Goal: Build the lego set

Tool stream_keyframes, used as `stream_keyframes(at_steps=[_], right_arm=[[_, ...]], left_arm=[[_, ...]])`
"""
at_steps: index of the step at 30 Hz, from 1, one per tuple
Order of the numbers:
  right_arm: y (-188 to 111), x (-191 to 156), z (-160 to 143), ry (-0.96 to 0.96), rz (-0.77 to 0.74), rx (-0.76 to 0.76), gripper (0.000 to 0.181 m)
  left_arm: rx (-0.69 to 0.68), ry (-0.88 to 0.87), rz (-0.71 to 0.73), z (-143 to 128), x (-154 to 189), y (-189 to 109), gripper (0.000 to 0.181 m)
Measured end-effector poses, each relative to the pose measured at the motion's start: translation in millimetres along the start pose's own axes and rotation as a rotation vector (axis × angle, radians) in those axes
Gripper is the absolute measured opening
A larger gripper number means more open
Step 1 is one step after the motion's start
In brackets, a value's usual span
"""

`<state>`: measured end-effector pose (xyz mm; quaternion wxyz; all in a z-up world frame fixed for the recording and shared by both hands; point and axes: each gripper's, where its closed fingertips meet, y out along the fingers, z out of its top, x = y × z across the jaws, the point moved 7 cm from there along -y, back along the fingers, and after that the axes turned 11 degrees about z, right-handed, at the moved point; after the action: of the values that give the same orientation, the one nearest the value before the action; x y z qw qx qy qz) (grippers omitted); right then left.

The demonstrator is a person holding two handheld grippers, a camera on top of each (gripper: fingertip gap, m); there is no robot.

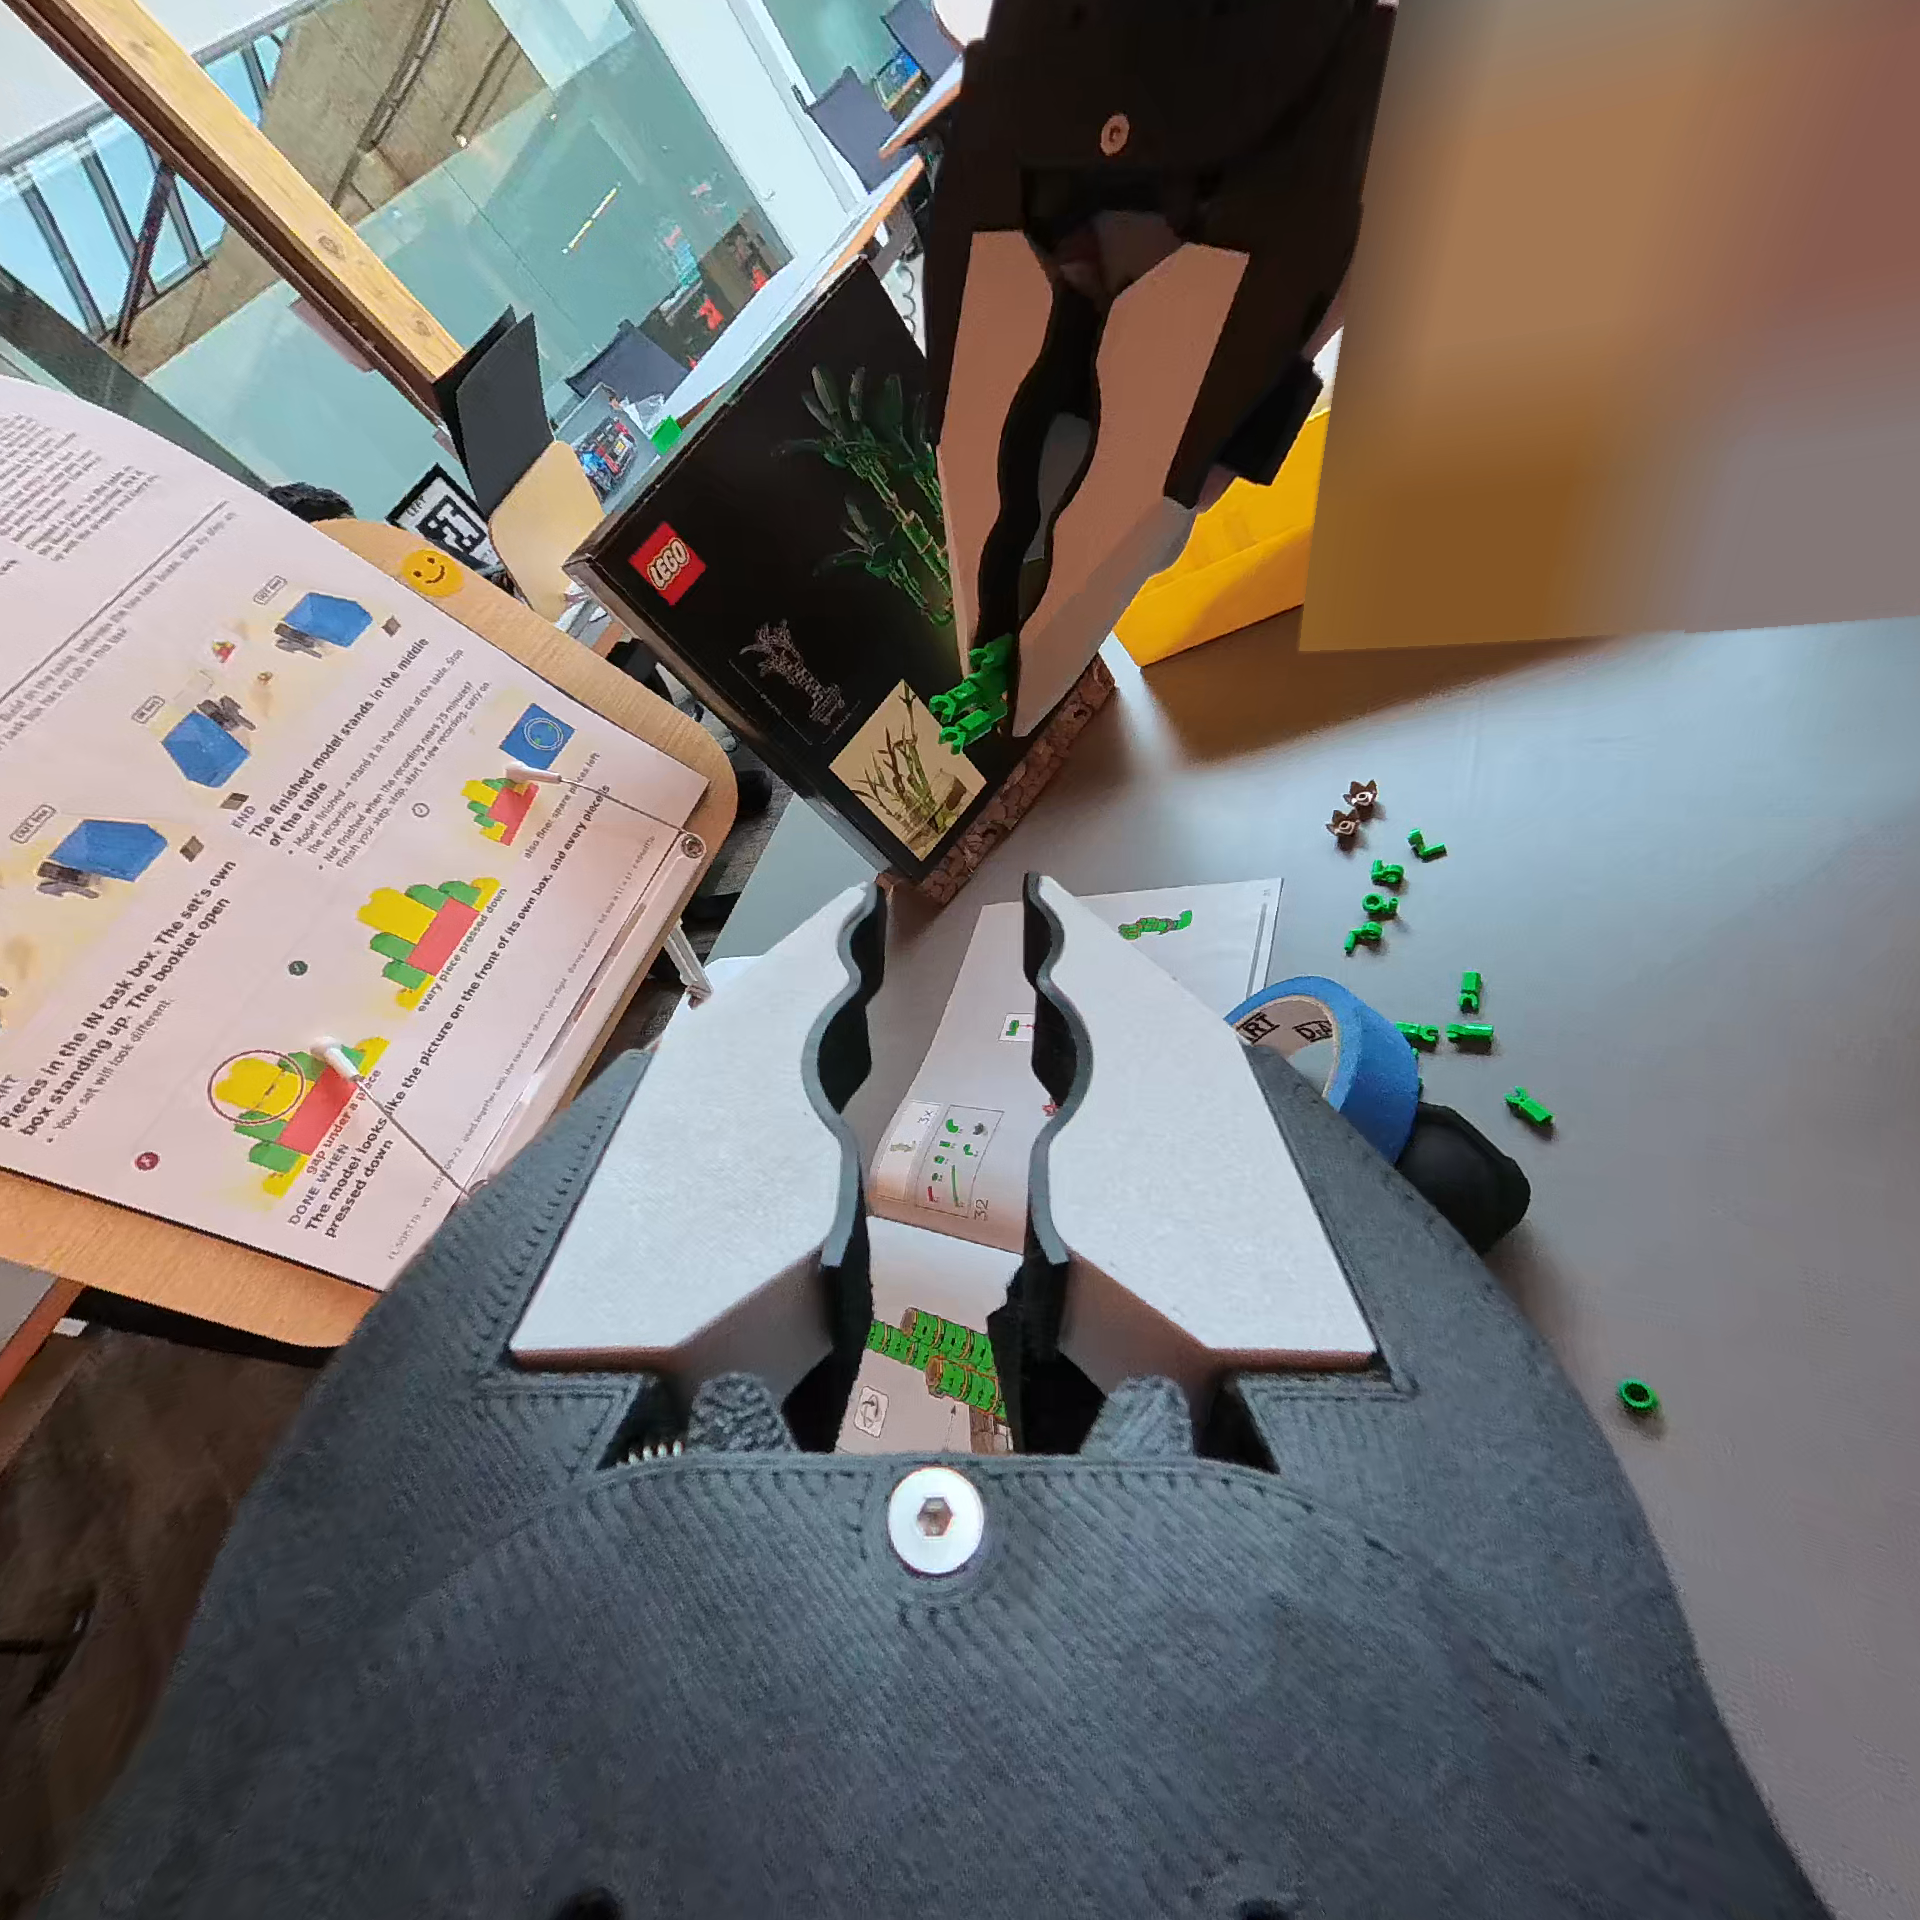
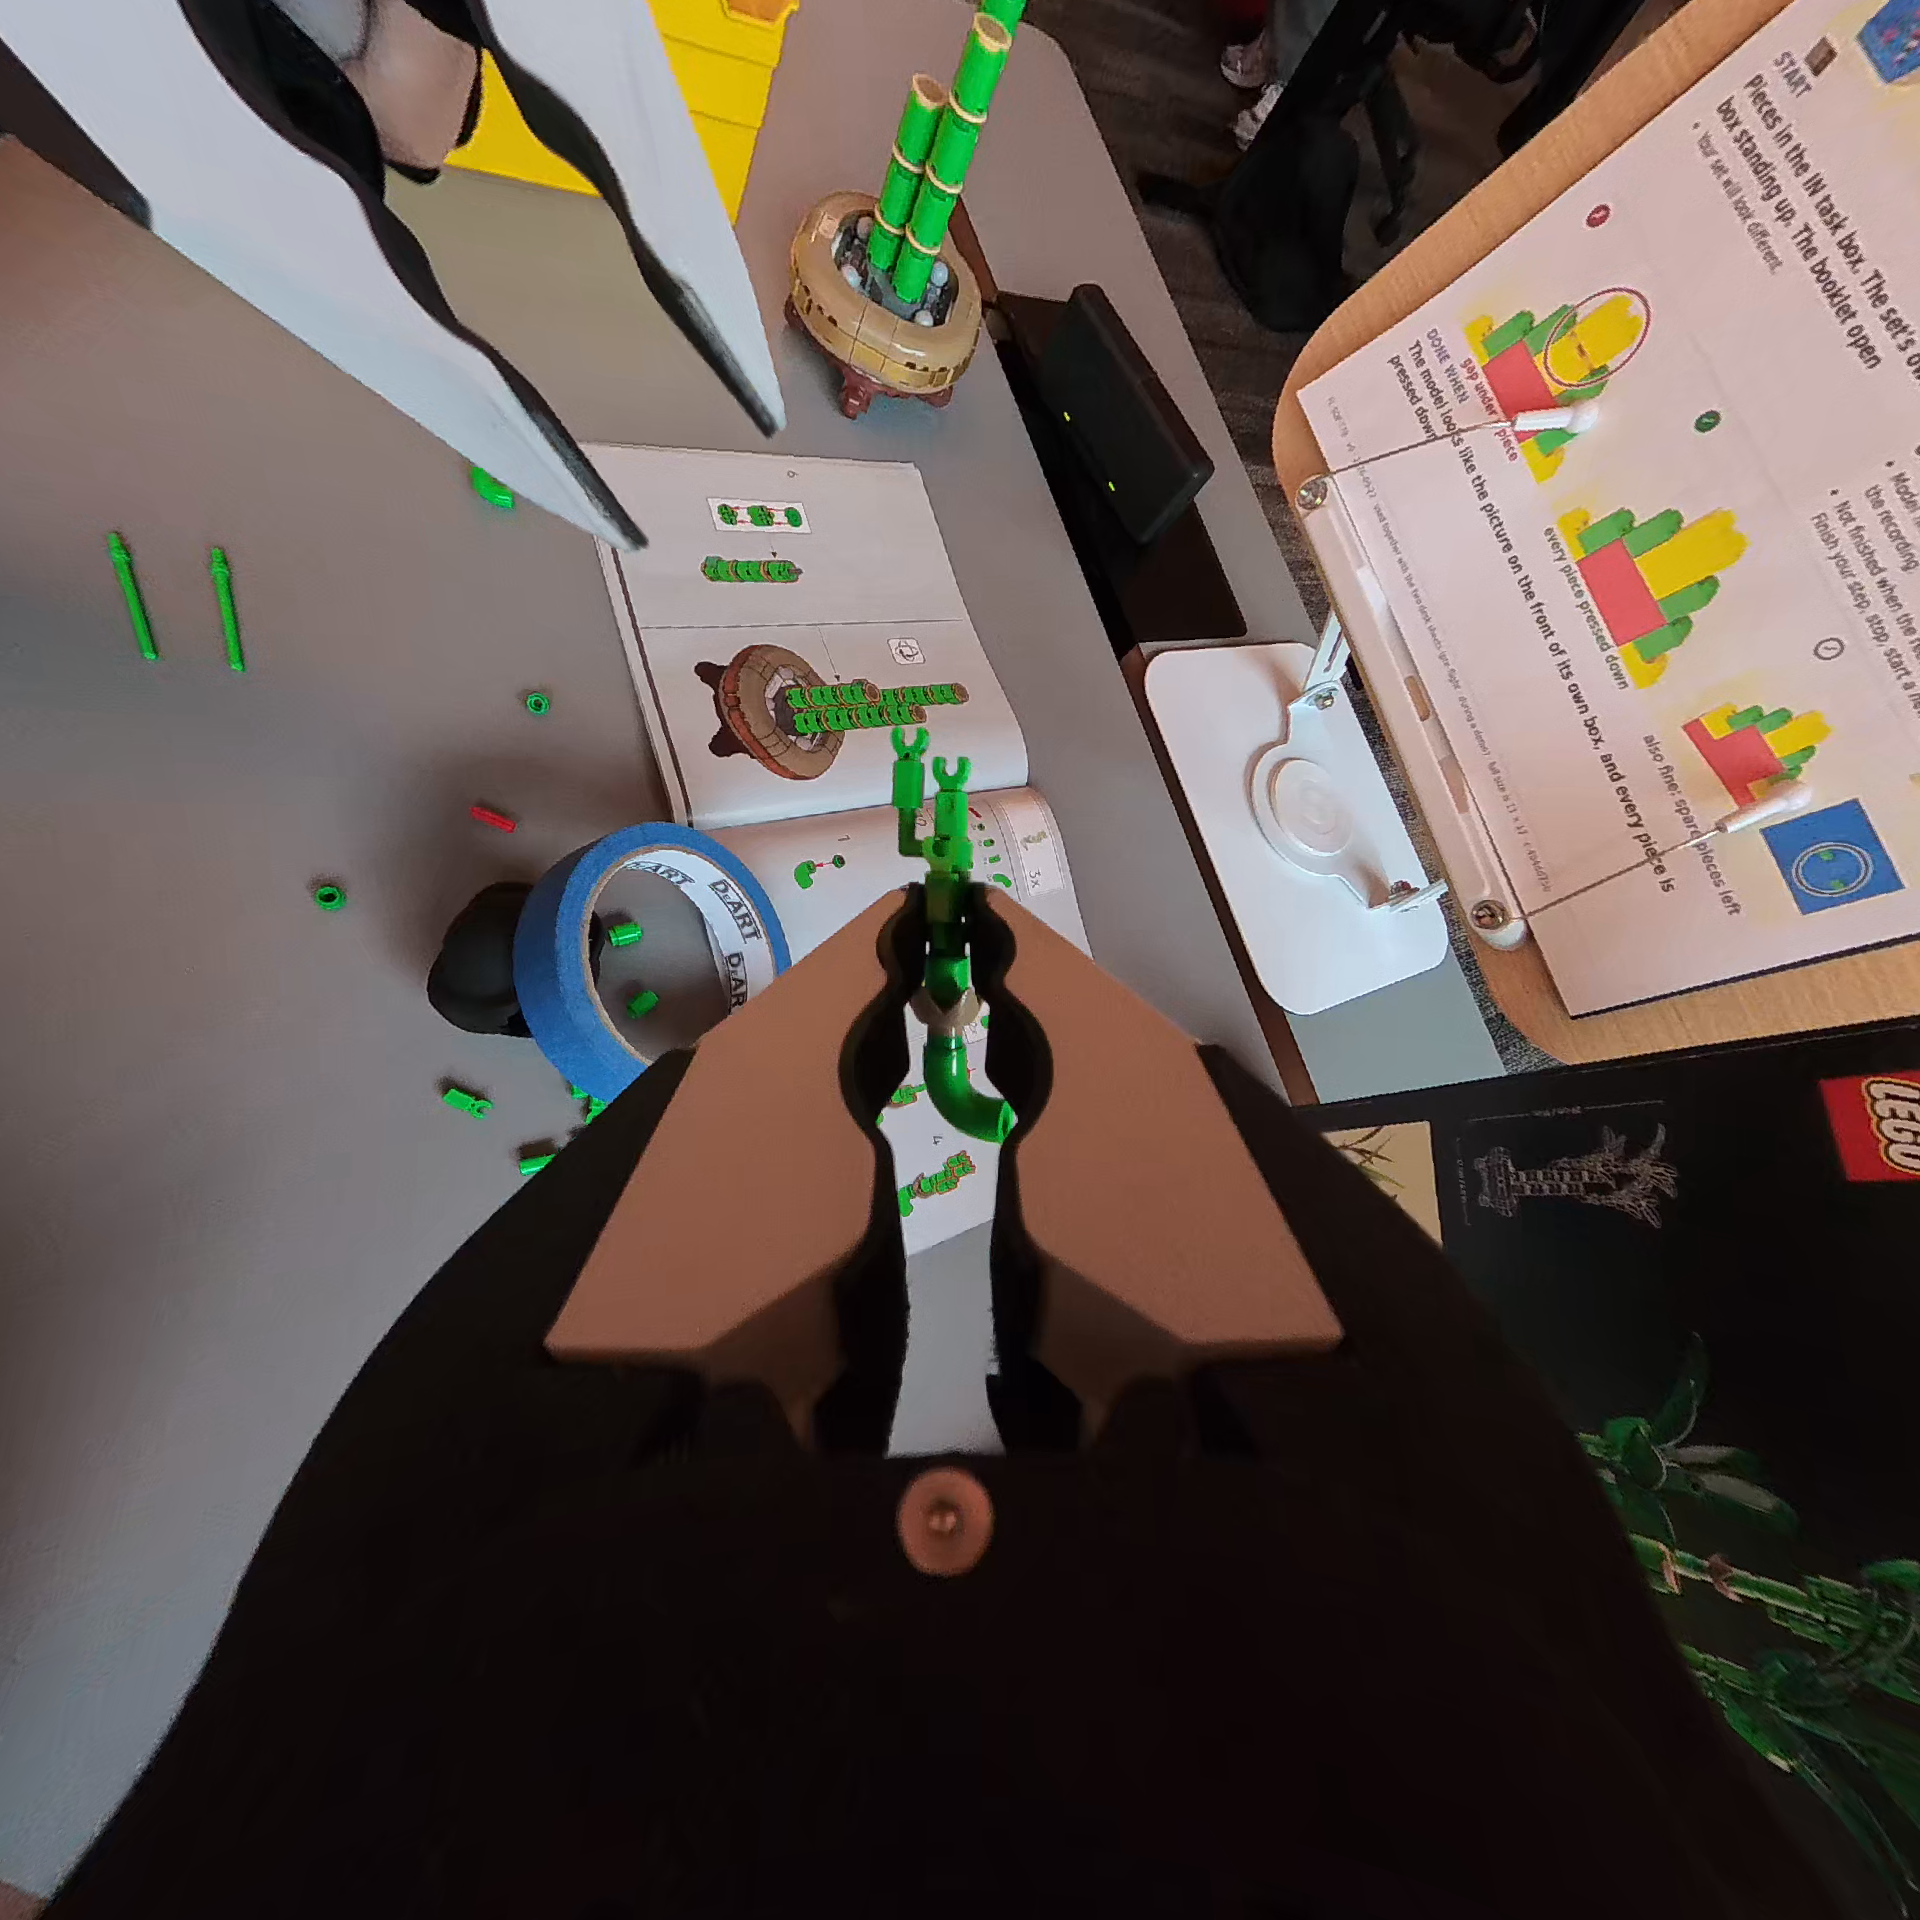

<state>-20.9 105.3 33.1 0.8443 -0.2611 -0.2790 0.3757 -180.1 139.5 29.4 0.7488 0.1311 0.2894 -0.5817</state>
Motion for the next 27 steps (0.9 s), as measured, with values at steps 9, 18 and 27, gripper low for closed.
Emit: stream_keyframes(at_steps=[9,18,27], right_arm=[[-5.0,-12.1,15.0,-0.044,0.056,0.085,0.005],[-20.3,-30.2,34.1,-0.102,0.180,0.273,0.004],[-30.7,-38.6,43.8,-0.136,0.229,0.378,0.004]], left_arm=[[0.072,-0.090,-0.037,8.3,-2.7,-6.0,0.022],[0.215,-0.234,-0.147,28.7,-4.6,-21.0,0.019],[0.310,-0.283,-0.203,45.0,-3.9,-32.2,0.019]])
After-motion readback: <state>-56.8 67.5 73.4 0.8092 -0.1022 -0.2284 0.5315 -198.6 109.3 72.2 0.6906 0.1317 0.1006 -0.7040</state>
